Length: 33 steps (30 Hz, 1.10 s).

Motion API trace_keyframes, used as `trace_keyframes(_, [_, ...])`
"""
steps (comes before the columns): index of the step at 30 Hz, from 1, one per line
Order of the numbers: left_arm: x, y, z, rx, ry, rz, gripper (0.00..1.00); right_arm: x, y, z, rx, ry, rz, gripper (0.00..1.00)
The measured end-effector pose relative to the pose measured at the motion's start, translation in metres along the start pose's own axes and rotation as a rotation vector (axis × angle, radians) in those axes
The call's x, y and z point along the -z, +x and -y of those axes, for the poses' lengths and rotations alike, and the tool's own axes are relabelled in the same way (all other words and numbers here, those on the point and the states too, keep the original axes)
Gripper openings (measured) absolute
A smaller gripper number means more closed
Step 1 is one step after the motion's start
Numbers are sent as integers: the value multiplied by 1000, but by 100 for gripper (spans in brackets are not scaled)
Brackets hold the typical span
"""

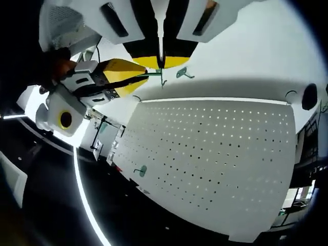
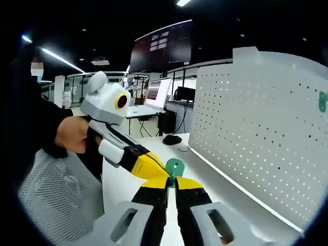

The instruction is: Insert the hook assembly into the mounting plate slot until the hook locks in place.

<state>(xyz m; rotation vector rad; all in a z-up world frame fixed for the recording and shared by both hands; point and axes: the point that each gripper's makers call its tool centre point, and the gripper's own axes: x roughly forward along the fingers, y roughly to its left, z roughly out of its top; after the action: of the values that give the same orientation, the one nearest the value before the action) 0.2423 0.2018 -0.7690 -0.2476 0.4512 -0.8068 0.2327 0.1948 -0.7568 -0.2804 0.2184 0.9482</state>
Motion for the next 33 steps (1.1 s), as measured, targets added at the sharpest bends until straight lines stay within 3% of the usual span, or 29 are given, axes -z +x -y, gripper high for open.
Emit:
trace_keyframes(16, [5, 5, 5, 18, -15, -15, 1, 5, 1, 5, 31, -24, -24, 2])
trace_keyframes(24, [2, 4, 4, -12, 34, -13, 1, 5, 2, 4, 47, -14, -27, 2])
trace_keyframes(33, [5, 3, 0, -17, 15, -26, 1, 5, 2, 4, 56, -31, -30, 3])
